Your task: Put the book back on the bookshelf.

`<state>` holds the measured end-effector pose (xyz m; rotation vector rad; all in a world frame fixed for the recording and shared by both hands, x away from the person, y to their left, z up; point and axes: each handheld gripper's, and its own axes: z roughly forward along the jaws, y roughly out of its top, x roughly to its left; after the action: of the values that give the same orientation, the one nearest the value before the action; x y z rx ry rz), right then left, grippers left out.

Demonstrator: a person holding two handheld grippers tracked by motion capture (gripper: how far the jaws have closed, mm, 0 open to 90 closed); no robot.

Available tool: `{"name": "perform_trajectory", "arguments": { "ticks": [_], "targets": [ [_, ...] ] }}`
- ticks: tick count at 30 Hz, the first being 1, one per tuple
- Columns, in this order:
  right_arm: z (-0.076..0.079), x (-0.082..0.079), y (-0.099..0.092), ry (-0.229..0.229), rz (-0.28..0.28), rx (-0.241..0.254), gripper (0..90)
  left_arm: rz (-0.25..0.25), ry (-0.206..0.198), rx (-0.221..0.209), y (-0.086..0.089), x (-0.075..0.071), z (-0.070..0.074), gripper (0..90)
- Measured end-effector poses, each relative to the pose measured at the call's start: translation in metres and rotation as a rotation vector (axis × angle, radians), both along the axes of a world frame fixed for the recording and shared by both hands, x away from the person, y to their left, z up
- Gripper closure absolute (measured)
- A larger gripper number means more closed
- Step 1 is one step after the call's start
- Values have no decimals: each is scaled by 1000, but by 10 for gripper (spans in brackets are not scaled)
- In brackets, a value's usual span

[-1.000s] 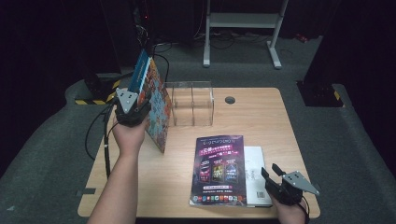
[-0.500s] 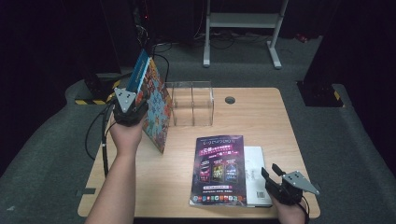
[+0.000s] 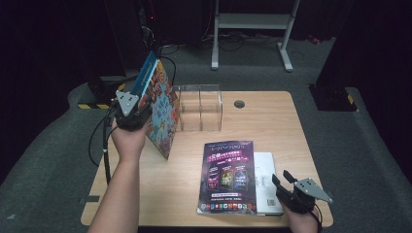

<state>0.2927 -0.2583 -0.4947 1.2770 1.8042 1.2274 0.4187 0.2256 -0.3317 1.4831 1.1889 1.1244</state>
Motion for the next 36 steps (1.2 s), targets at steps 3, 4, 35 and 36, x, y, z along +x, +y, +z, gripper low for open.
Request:
{"name": "perform_trajectory", "arguments": {
  "ticks": [3, 4, 35, 36],
  "targets": [
    [0, 0, 0, 0, 0, 0, 519, -1, -1, -2, 1, 0, 0, 621],
    [0, 0, 0, 0, 0, 0, 519, 3, -3, 2, 1, -1, 0, 621],
    [1, -1, 3, 0, 9, -4, 515, -2, -17, -33, 7, -13, 7, 580],
    [1, -1, 3, 0, 8, -3, 515, -1, -19, -34, 7, -14, 8, 579]
  ]
}}
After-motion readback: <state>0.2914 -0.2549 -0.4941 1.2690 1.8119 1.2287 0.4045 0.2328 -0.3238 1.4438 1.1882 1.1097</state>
